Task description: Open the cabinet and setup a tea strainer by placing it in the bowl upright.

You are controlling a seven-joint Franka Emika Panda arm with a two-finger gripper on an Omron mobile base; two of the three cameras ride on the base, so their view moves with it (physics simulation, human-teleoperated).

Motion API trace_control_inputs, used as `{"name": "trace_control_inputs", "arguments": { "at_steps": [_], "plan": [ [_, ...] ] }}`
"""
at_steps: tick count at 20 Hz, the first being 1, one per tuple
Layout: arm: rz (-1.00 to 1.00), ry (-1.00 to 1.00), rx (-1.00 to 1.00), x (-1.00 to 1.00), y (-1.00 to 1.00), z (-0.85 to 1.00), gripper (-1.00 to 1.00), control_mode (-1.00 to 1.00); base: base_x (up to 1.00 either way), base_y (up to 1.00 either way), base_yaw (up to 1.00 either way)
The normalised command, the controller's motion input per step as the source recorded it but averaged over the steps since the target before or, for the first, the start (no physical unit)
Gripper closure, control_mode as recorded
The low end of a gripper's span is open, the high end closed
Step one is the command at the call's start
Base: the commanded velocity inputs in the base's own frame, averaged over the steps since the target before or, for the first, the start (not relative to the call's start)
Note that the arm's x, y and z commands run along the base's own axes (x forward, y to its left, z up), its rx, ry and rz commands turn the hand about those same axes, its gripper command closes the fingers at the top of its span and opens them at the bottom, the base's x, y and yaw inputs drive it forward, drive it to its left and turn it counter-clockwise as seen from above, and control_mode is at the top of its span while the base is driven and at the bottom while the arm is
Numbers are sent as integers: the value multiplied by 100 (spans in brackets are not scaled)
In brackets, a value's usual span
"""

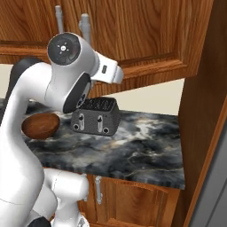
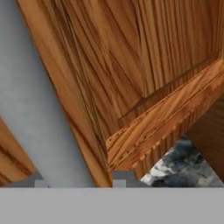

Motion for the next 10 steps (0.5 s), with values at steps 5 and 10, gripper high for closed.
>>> {"name": "trace_control_inputs", "arguments": {
  "at_steps": [5,10],
  "plan": [
    [0,2,4,-64,-43,0,100,-100,0,0,0],
    [0,0,0,-34,-1,0,-100,-100,0,0,0]
  ]
}}
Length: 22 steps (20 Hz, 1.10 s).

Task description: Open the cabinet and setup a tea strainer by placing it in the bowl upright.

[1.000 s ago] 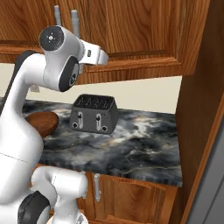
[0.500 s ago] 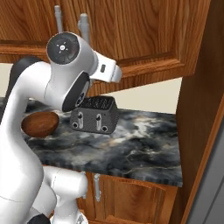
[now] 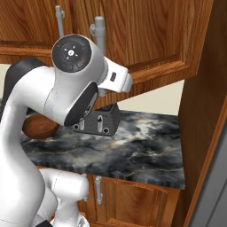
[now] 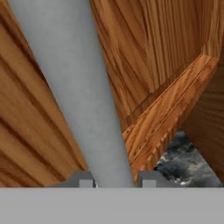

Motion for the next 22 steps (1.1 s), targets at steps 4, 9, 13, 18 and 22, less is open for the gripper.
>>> {"name": "trace_control_inputs", "arguments": {
  "at_steps": [4,9,13,18,22],
  "plan": [
    [-2,0,0,-41,0,0,-100,-100,0,0,0],
    [-7,-1,-5,-59,0,9,-100,-100,0,0,0],
    [-11,2,-29,-46,54,18,-100,-100,0,0,0],
    [-15,19,-40,-18,83,9,-100,-100,0,0,0],
    [-10,25,-45,-1,71,0,-100,-100,0,0,0]
  ]
}}
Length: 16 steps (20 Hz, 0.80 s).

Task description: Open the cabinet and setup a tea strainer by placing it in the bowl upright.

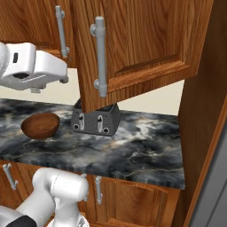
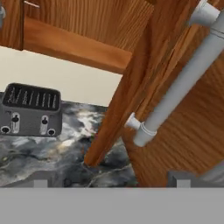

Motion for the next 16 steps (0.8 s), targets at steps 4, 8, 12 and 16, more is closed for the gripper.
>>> {"name": "trace_control_inputs", "arguments": {
  "at_steps": [4,8,12,16],
  "plan": [
    [-2,23,-30,15,30,-19,-100,-100,0,0,0],
    [0,31,-10,41,0,-41,-100,-100,0,0,0],
    [0,42,-20,50,9,-23,-100,-100,0,0,0],
    [0,35,-23,28,0,-1,-100,-100,0,0,0]
  ]
}}
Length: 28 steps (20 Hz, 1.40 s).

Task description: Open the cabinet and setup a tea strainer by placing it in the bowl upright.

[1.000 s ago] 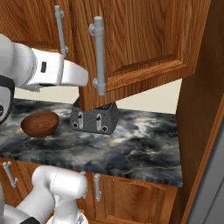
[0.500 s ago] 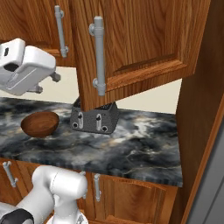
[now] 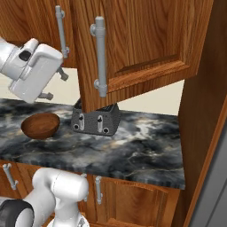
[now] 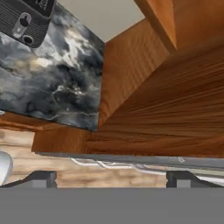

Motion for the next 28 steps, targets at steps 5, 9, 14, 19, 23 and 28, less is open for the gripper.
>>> {"name": "trace_control_inputs", "arguments": {
  "at_steps": [5,9,14,19,23,28],
  "plan": [
    [0,42,-25,52,-2,0,-100,-100,0,0,0],
    [0,43,-19,66,-19,0,-100,-100,0,0,0],
    [0,37,-13,41,-40,0,-100,-100,0,0,0],
    [-3,32,-3,7,-80,-6,-100,-100,0,0,0],
    [-6,17,0,-5,-97,-2,-100,-100,0,0,0],
    [-4,9,0,-14,-100,0,-100,-100,0,0,0]
  ]
}}
